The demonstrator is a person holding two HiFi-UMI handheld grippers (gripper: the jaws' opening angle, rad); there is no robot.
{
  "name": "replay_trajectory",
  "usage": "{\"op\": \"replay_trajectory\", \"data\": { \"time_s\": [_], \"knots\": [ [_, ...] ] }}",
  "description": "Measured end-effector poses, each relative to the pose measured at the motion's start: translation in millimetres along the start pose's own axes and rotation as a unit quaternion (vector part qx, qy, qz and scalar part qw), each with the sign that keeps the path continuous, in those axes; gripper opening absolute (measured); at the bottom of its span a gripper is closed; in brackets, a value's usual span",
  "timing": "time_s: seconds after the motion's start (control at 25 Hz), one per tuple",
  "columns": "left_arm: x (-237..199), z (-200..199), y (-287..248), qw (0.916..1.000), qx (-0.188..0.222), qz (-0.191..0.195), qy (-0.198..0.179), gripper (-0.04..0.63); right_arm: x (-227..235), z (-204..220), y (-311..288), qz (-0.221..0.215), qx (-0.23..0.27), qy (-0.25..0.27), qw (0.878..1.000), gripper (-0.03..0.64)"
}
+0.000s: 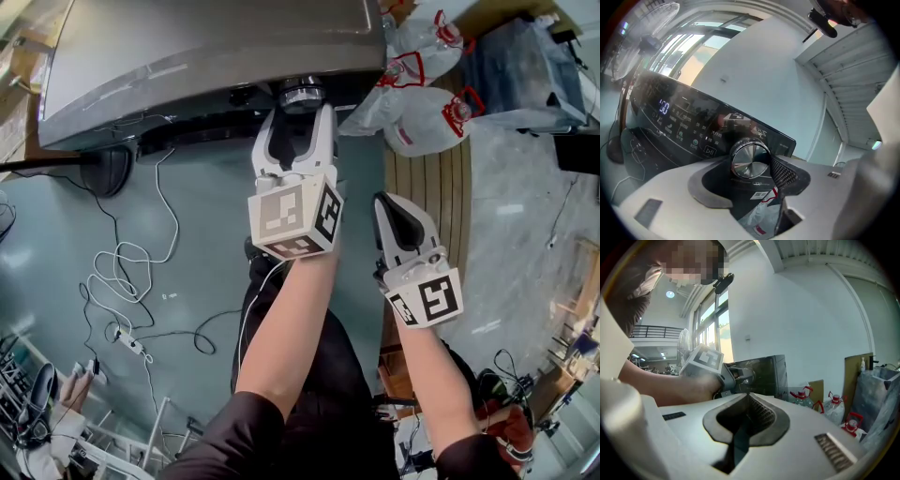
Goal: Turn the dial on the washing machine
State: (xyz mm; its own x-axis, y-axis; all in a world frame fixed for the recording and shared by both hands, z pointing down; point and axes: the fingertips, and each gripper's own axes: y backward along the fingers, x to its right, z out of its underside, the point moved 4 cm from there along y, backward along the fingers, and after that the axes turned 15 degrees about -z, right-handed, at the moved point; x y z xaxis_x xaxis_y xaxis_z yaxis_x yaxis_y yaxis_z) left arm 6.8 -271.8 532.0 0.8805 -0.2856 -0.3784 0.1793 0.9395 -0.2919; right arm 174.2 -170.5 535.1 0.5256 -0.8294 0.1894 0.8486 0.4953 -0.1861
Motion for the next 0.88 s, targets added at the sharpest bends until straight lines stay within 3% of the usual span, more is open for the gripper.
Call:
{"op": "replay_trajectory", "data": {
  "time_s": [0.56, 0.88],
  "knots": [
    [-6, 2, -2, 0.9914, -0.027, 0.03, 0.124, 0.273, -5, 4, -4, -0.005, -0.006, -0.006, 1.0, 0.025],
    [-13, 4, -3, 0.9778, -0.039, 0.047, 0.2, 0.273, -8, 7, -9, -0.009, -0.009, -0.008, 1.0, 0.025]
  ]
}}
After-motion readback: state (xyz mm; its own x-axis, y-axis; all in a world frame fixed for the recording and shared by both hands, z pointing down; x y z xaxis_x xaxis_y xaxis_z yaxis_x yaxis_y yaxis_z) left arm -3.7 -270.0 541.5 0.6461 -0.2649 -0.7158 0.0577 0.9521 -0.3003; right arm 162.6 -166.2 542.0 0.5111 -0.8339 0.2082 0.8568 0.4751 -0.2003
